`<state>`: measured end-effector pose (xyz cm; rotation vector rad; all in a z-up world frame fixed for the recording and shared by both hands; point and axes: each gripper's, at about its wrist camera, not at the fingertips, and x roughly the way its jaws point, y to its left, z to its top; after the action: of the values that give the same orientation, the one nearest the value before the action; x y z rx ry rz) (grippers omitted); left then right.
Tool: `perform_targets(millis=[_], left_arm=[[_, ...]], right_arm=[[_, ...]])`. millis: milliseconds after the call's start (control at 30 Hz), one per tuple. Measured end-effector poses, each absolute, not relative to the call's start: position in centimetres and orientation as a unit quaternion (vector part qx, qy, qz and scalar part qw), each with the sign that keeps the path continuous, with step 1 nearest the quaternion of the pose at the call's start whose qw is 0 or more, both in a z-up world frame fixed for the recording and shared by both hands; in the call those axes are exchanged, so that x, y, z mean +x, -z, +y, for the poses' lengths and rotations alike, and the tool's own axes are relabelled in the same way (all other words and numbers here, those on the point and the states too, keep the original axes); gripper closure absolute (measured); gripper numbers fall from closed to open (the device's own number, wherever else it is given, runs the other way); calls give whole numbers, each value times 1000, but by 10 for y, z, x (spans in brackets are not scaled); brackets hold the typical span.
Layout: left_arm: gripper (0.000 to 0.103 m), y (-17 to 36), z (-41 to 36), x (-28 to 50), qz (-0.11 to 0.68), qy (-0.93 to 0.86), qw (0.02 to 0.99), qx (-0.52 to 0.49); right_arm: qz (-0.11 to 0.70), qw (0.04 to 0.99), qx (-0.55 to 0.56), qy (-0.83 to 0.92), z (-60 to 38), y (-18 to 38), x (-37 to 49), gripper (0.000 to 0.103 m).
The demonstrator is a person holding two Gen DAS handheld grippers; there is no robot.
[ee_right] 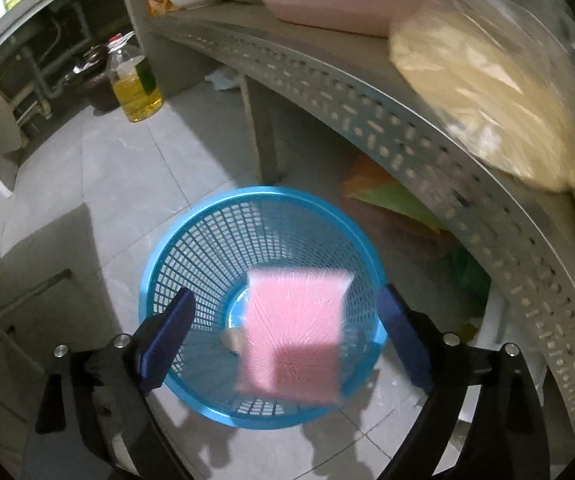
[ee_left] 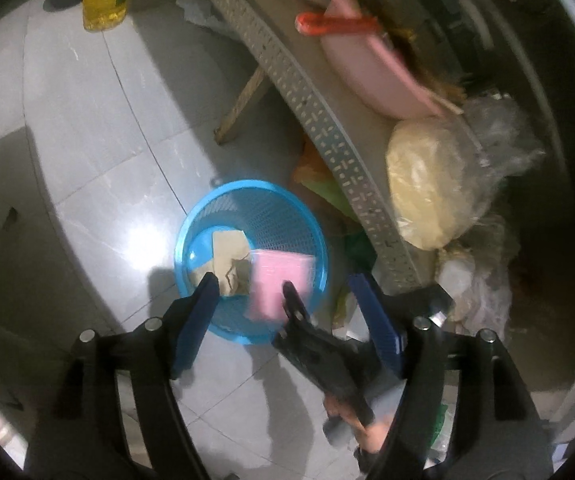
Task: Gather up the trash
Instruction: 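Open both grippers to drop the paper and sponge into the wastebasket, then return to the table and grasp the blue plastic wrapper with the right gripper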
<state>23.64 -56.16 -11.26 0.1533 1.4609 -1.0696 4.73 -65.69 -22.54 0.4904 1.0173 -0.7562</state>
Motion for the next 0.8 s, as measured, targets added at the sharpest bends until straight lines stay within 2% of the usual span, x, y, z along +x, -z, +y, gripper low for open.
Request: perform_targets(millis=[200,367,467,633,800], left_arm=[[28,49,-507,230,578,489,650,64],[21,-11,-442,207,508,511,691,54],[20,-34,-402,185,473,520,710,53],[20,-55,-322,146,419,539,727,66],[18,-58,-245,121,364,513,772,92]], right_arm=[[456,786,224,351,-647,208,52,13],[415,815,222,337,-614,162,29,13],[388,831,230,326,-589,134,9,13],[353,861,246,272,-553,83,-14,13],[336,906,195,168,-499,16,5,12]])
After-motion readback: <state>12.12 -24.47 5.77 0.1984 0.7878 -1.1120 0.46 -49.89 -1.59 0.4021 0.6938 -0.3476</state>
